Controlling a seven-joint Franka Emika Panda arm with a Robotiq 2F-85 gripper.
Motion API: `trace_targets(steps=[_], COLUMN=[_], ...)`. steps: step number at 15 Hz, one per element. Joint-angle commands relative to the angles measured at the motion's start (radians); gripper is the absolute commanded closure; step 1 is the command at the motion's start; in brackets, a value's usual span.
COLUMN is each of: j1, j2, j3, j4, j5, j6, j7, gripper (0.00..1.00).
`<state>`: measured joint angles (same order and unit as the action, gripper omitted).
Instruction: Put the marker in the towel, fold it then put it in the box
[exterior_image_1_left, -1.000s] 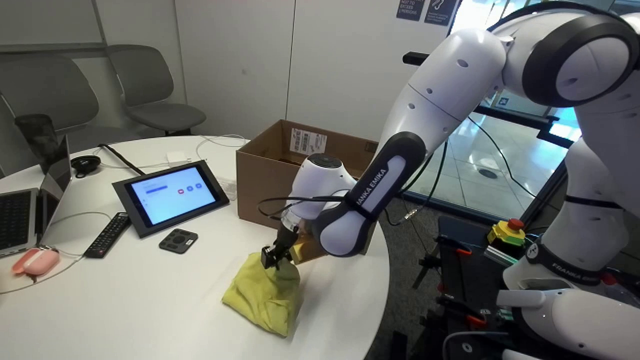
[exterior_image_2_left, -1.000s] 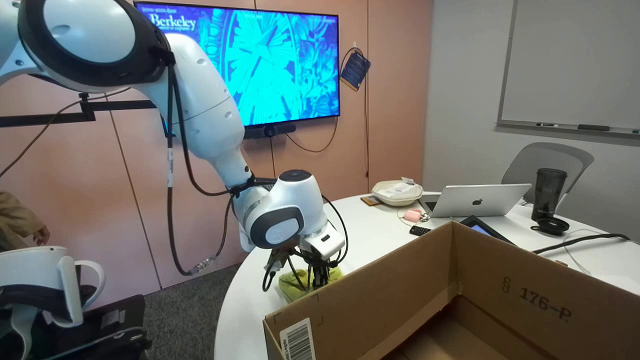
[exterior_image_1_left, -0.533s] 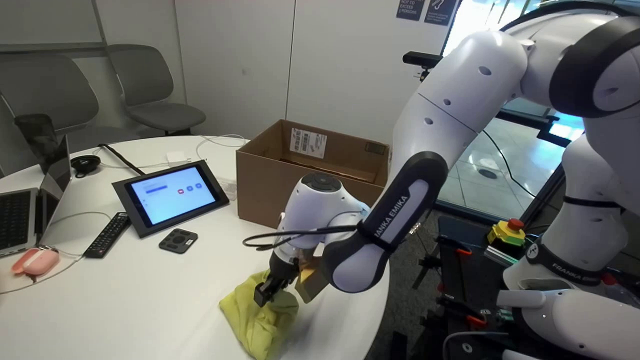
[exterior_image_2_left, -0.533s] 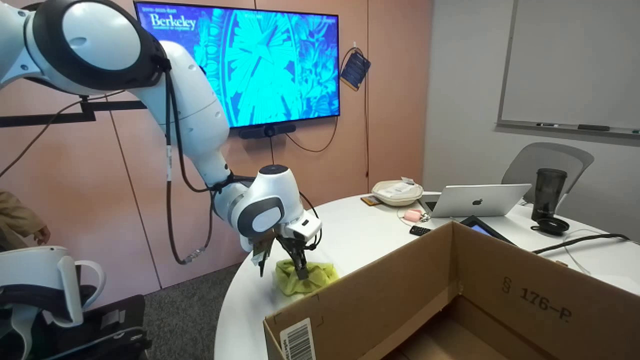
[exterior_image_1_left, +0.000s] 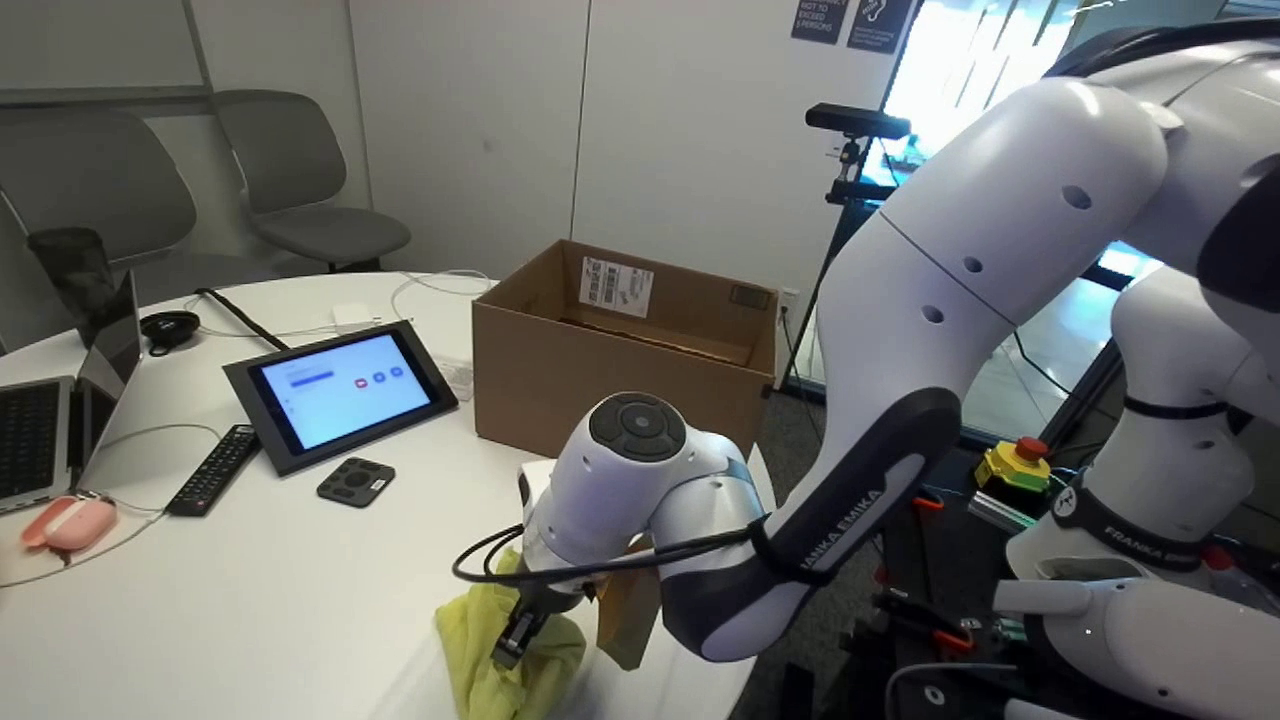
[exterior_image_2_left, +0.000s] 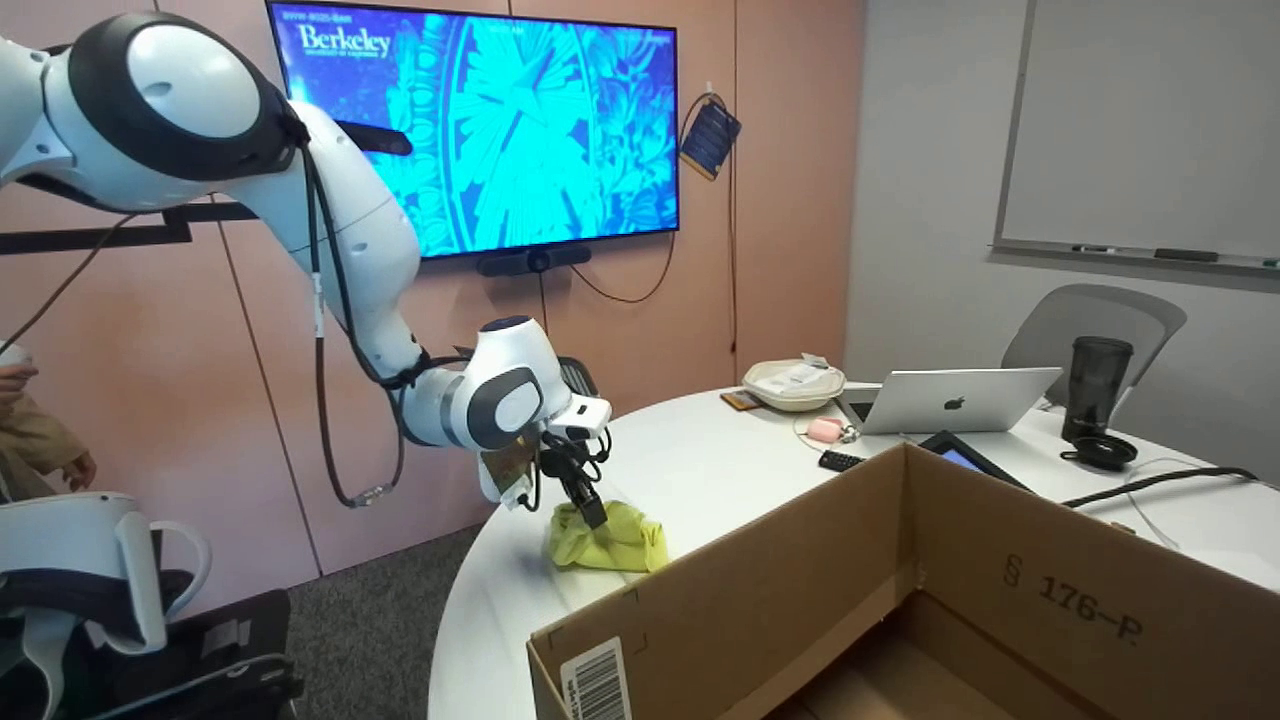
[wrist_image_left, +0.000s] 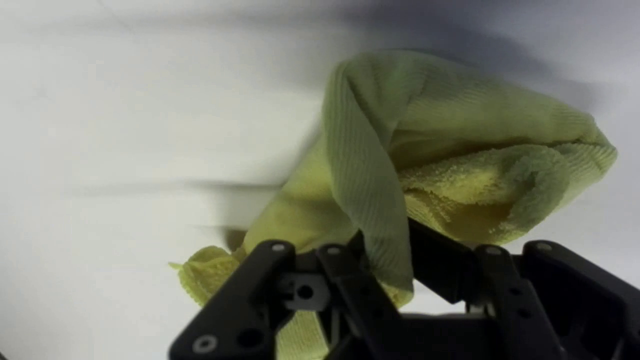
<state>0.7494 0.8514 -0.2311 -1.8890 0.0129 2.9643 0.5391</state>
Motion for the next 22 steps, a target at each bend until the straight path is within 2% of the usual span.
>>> trace_targets(steps=[1,5,9,11,12,13,21,22], j1=[0.054,-0.001,0.013,-0.001,-0.015,-0.026,-0.206,-0.226], j2=[0.073,0.144,0.218,0.221,0.215,0.212,0.117,0.105], j3=[-0.043,0.044,0.04,0.052,0.065,0.075,0.267,0.291], j4=[0.103,0.193,0.274,0.297,0.303,0.309,0.271,0.264], j5=[-0.042,-0.078,-0.145,-0.166,-0.169,-0.173,-0.168,-0.167], j6=[-0.012,-0.035,-0.093,-0.116,-0.13,-0.143,-0.195,-0.194], j7=[-0.05,-0.198,-0.291,-0.319,-0.335,-0.346,-0.516,-0.532], gripper=[0.98,0.98,0.98,0.96,0.7,0.7,0.06,0.01])
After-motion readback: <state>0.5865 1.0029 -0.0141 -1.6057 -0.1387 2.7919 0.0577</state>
